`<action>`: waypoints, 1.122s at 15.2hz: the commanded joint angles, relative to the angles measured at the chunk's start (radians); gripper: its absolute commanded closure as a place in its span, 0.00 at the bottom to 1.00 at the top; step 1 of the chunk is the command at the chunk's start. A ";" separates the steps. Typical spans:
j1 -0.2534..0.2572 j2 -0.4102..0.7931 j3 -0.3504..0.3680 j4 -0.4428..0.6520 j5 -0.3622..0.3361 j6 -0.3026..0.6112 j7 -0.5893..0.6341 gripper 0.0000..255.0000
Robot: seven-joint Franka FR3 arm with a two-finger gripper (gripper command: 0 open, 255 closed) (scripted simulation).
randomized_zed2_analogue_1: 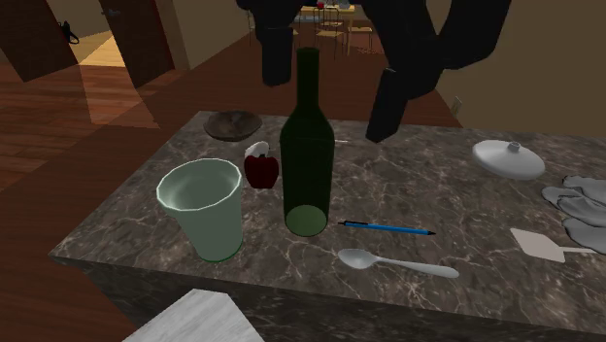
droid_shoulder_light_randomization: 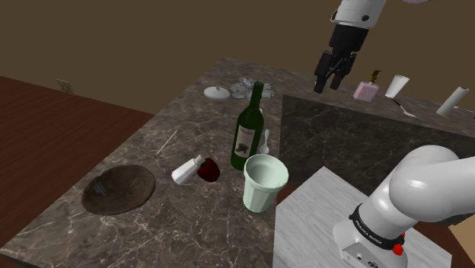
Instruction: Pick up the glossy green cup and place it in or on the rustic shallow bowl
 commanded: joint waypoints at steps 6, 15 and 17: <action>0.054 -0.024 0.037 -0.151 0.070 0.144 -0.016 0.00; 0.180 0.011 0.122 -0.363 0.220 0.431 -0.057 0.00; 0.213 0.037 0.144 -0.399 0.259 0.502 -0.069 0.00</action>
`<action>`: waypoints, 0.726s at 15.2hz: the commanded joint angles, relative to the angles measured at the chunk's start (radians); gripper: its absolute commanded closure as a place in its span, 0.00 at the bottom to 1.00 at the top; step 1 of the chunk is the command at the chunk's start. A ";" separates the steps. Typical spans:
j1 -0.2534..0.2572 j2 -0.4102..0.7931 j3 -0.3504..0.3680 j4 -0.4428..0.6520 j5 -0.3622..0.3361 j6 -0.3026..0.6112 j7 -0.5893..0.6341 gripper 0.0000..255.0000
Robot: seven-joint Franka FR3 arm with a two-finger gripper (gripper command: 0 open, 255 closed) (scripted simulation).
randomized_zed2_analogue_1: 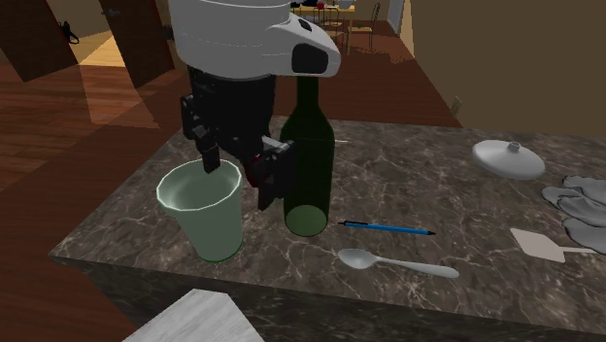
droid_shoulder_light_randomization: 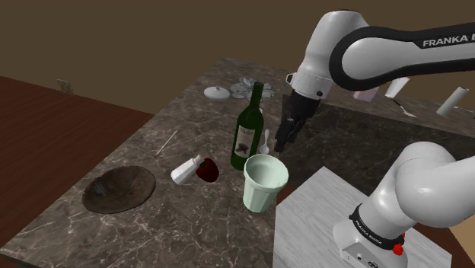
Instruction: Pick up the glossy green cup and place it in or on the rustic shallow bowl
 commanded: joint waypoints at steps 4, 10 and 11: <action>0.056 0.057 0.035 -0.052 0.068 0.129 -0.028 0.00; 0.076 0.120 0.060 -0.102 0.104 0.243 -0.039 0.00; 0.076 0.120 0.060 -0.102 0.104 0.243 -0.039 0.00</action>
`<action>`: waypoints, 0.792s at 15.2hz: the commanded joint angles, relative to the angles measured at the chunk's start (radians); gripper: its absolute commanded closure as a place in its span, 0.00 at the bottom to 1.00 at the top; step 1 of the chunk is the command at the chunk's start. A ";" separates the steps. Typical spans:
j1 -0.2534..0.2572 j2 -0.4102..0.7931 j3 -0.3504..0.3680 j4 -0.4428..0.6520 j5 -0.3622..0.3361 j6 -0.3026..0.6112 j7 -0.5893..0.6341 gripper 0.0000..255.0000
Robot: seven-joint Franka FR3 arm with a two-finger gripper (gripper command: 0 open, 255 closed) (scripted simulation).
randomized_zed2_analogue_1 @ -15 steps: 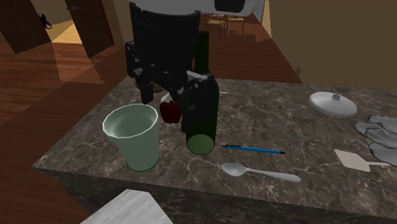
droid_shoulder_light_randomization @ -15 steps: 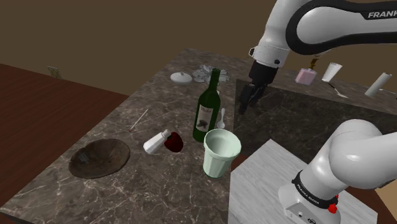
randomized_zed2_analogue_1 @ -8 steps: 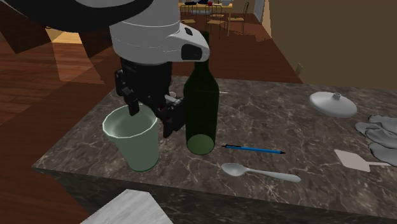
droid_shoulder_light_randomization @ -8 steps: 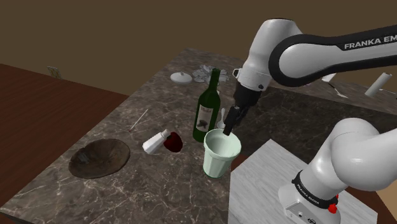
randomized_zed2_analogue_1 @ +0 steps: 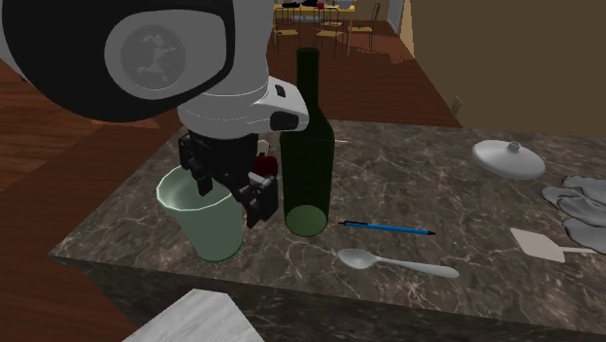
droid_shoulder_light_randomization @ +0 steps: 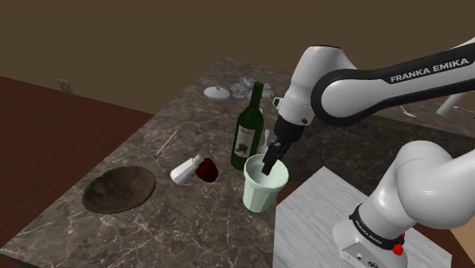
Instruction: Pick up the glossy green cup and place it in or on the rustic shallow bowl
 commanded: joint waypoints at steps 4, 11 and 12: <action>0.002 0.005 0.002 -0.005 0.004 0.011 -0.001 0.00; 0.002 0.005 0.002 -0.005 0.004 0.011 -0.001 1.00; 0.002 0.005 0.002 -0.005 0.004 0.011 -0.001 1.00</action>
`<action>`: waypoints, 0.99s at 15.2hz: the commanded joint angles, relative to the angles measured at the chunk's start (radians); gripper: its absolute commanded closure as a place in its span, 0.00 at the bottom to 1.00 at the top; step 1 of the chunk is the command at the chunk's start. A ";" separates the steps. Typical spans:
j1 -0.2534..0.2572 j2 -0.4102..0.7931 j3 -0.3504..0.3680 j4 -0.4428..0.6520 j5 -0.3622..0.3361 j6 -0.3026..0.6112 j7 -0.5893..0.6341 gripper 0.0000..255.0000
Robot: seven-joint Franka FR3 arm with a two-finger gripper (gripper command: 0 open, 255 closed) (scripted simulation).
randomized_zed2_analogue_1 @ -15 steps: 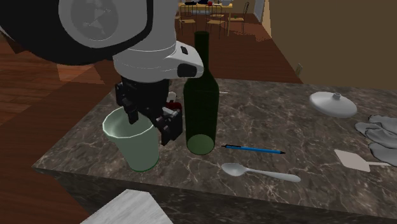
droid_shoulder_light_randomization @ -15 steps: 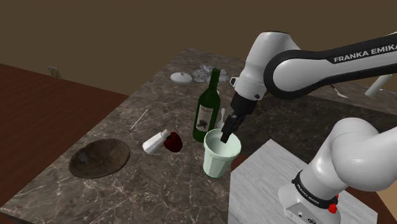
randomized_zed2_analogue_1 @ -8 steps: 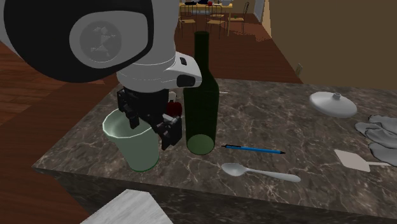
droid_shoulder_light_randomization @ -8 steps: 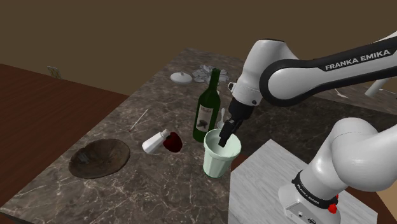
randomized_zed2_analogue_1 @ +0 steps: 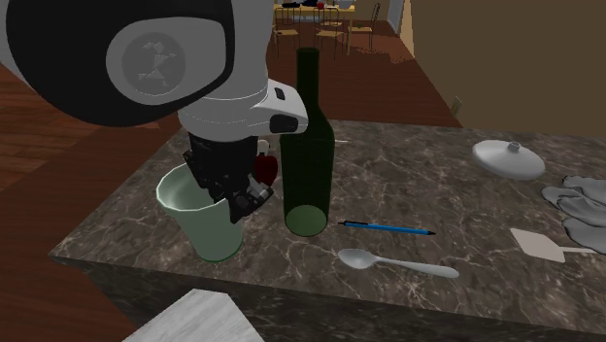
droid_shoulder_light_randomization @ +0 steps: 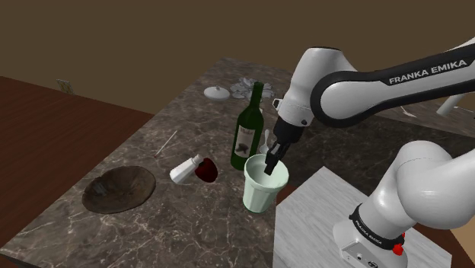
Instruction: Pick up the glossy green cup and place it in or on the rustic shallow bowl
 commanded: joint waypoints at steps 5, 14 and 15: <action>0.000 0.000 0.000 0.000 0.000 0.000 0.000 1.00; -0.014 -0.074 -0.017 0.079 -0.037 -0.150 0.034 1.00; -0.015 -0.080 -0.019 0.089 -0.041 -0.165 0.038 1.00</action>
